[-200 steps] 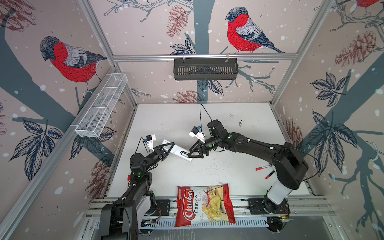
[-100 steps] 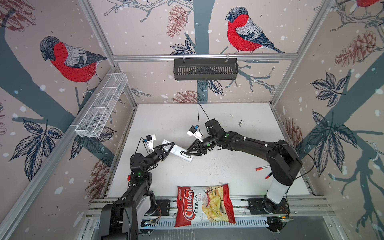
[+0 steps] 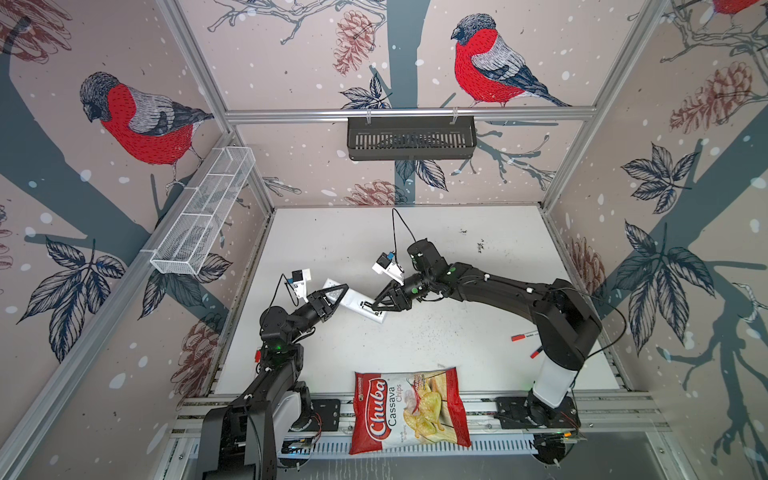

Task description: Load the batteries into the remote control

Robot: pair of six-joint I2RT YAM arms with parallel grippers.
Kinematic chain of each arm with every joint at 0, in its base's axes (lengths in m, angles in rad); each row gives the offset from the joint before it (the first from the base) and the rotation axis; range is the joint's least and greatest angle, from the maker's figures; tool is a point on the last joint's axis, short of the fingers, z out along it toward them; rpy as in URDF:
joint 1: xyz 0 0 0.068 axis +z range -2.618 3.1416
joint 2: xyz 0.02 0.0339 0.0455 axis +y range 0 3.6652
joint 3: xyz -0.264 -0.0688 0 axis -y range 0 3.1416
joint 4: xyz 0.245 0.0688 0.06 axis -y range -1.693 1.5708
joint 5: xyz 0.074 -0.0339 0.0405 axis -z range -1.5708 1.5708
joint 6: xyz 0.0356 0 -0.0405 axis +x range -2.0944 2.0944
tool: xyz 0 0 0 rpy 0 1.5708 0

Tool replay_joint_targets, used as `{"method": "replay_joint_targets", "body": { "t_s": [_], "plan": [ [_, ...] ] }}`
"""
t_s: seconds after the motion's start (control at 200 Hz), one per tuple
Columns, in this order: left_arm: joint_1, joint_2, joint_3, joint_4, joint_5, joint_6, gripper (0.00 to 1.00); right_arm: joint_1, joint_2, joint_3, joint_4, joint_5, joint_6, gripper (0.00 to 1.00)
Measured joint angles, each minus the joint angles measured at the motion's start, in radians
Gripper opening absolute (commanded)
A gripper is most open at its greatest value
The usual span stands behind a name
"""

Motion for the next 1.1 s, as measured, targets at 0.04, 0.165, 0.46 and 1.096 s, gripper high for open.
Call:
{"method": "replay_joint_targets", "body": {
  "t_s": [0.04, 0.165, 0.46, 1.096],
  "plan": [
    [0.000, 0.000, 0.000, 0.000, 0.000, 0.000, 0.00, 0.000, 0.000, 0.002, -0.001, 0.000, -0.003, 0.29],
    [0.001, 0.002, 0.000, 0.000, 0.000, 0.000, 0.00, -0.001, 0.000, 0.003, -0.006, 0.000, -0.020, 0.41],
    [0.002, -0.013, 0.010, -0.048, 0.001, 0.024, 0.00, -0.047, -0.099, -0.034, -0.003, 0.048, -0.017, 0.65],
    [0.006, -0.076, 0.293, -0.725, 0.002, 0.407, 0.00, -0.110, -0.038, -0.110, -0.155, 0.716, -0.077, 0.47]
  ]
}}
